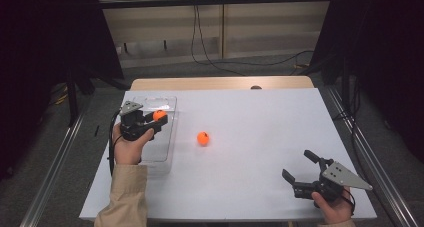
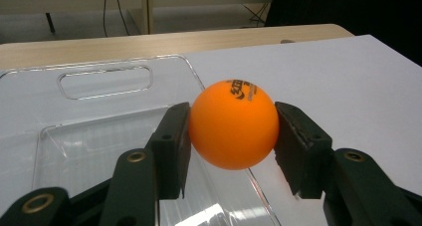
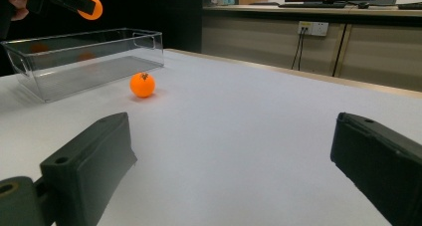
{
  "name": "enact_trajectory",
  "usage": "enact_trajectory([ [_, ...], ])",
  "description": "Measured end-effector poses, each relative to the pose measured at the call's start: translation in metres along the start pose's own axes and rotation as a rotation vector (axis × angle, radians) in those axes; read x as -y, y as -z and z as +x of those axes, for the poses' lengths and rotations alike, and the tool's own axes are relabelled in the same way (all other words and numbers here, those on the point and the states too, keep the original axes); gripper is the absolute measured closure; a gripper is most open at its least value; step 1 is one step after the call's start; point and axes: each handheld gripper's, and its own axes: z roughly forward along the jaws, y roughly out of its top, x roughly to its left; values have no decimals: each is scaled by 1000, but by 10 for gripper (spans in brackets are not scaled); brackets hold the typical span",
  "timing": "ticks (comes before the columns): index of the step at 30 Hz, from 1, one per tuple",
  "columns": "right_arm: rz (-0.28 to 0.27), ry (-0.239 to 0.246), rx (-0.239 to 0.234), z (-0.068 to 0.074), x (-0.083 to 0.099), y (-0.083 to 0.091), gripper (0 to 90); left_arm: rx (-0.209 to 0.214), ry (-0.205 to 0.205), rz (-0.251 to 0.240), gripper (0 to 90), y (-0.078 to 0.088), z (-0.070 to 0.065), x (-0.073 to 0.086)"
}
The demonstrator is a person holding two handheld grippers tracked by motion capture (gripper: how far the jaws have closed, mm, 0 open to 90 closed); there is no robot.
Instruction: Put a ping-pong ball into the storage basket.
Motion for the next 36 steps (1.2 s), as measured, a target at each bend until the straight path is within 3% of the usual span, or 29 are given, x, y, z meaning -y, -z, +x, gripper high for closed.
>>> enact_trajectory([
  [15,0,0,-1,0,0,0,25,-52,0,20,506,0,9,4],
  [36,-1,0,-1,0,0,0,25,-77,9,35,499,-3,16,10],
])
